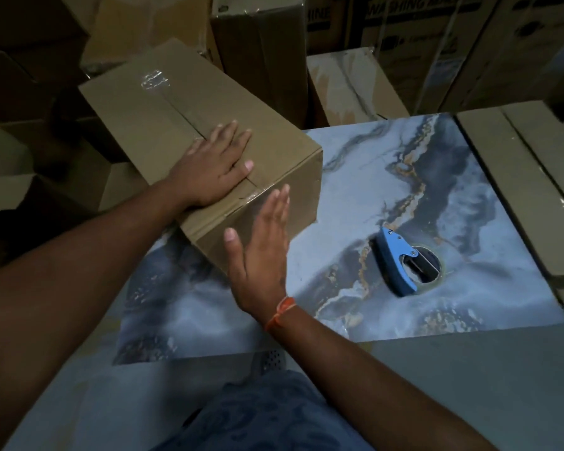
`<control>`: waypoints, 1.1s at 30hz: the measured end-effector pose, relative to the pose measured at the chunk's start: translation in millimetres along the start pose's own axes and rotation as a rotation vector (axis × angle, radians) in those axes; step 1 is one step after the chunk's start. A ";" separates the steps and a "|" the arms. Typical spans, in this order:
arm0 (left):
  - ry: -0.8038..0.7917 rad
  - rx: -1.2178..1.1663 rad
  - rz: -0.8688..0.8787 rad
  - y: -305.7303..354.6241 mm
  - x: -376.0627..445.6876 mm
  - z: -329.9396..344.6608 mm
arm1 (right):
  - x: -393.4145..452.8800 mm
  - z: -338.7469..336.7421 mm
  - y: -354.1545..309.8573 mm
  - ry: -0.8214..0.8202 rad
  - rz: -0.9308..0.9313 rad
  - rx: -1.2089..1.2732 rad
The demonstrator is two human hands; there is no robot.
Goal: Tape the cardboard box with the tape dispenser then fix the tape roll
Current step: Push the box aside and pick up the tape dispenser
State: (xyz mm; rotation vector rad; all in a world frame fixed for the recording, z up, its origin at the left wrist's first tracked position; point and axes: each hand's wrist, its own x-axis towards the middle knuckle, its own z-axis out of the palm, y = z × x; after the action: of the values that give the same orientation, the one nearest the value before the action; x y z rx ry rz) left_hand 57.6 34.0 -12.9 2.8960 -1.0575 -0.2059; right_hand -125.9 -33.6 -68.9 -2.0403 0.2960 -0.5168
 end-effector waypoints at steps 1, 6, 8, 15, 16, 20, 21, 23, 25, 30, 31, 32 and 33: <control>0.004 -0.005 0.001 -1.8 1.0 0.8 | 0.0 11.1 -1.5 0.008 0.015 0.020; 0.019 0.005 0.015 -7.4 3.2 4.0 | 1.3 51.7 17.4 0.077 0.085 0.065; 0.018 0.001 0.020 -7.1 2.5 4.8 | -1.0 59.7 31.7 0.065 0.125 0.088; 0.013 -0.076 -0.080 15.9 -6.9 4.2 | -11.1 43.8 75.3 -0.272 0.430 0.086; 0.013 -0.092 -0.097 22.4 -11.1 3.7 | -13.4 32.6 79.4 -0.292 0.398 0.022; -0.050 -0.124 -0.156 54.1 -35.0 -0.5 | -24.2 -37.7 102.5 -0.087 0.214 -0.259; -0.076 -0.121 -0.161 63.6 -42.6 -1.4 | -26.7 -59.9 111.4 0.001 0.187 -0.364; -0.032 -0.148 -0.141 85.8 -58.9 1.8 | -30.1 -105.9 132.0 0.108 0.165 -0.626; 0.191 -0.290 -0.028 112.8 -74.4 9.2 | -34.5 -142.2 155.9 0.074 0.222 -0.852; 0.258 -0.877 0.024 200.4 -65.9 72.0 | -35.9 -193.2 219.6 -0.173 0.214 -0.943; 0.141 -1.041 -0.057 217.4 -56.6 89.6 | -32.2 -199.4 230.3 -0.197 0.216 -0.882; 0.009 -1.187 -0.144 232.9 -46.4 106.6 | -27.3 -205.5 239.2 -0.209 0.224 -0.802; -0.089 -1.285 -0.204 246.6 -37.1 125.7 | -22.4 -211.0 246.7 -0.212 0.221 -0.726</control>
State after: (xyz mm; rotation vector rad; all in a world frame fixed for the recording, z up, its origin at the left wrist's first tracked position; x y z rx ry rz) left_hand -145.7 -131.0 -110.1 1.7882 -0.3402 -0.7037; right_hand -245.2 -308.3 -196.2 -2.6876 0.6400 -0.0397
